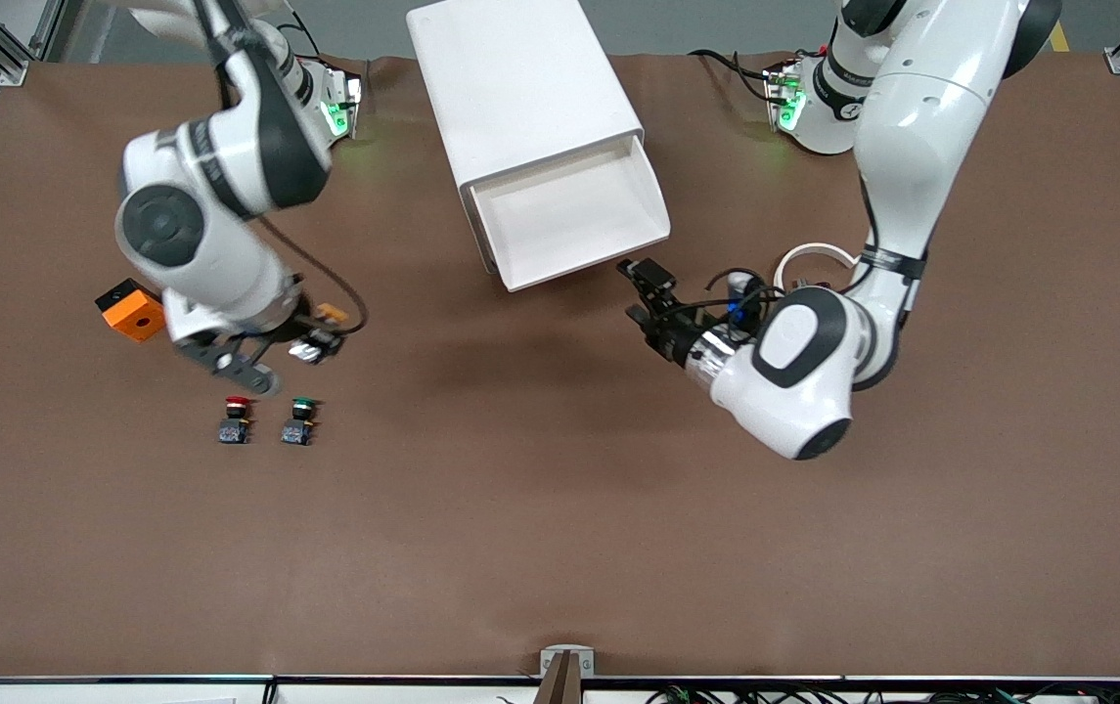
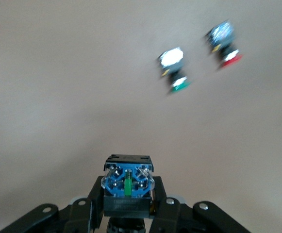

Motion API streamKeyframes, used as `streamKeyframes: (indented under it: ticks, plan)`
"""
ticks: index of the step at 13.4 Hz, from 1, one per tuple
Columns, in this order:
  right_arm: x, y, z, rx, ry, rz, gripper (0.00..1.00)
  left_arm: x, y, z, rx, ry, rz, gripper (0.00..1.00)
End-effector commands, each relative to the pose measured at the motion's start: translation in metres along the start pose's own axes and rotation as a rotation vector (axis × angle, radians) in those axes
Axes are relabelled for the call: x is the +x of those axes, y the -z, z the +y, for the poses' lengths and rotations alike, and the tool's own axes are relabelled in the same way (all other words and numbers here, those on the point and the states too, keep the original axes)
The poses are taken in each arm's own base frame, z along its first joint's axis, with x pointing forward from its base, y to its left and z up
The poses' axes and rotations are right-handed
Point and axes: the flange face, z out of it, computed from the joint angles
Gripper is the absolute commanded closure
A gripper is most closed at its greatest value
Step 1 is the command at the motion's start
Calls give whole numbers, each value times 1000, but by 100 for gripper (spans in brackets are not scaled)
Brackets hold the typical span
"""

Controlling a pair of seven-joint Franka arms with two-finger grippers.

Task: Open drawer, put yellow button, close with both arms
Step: 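Pull the drawer open with the left gripper while the right gripper lifts button, then carry the yellow button over the open drawer while the left gripper withdraws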

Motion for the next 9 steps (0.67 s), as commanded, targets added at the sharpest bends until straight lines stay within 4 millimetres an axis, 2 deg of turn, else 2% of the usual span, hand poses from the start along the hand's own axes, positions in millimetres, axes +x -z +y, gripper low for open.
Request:
streamKeyframes:
  ticks: [1, 2, 3, 7, 9]
  plan:
    - [-67, 23, -54, 43, -92, -14, 100, 19, 48, 5, -147, -94, 29, 0]
    - [-104, 32, -76, 62, -105, -11, 100, 25, 61, -5, -231, -161, 90, 0]
    - [-130, 36, -90, 70, -118, -8, 100, 30, 70, -12, -295, -206, 150, 0]
    - [-200, 46, -120, 91, -161, 8, 100, 45, 95, -26, -438, -338, 312, 0]
    - [-231, 27, -136, 64, -176, 12, 100, 50, 102, -32, -468, -521, 442, 0]
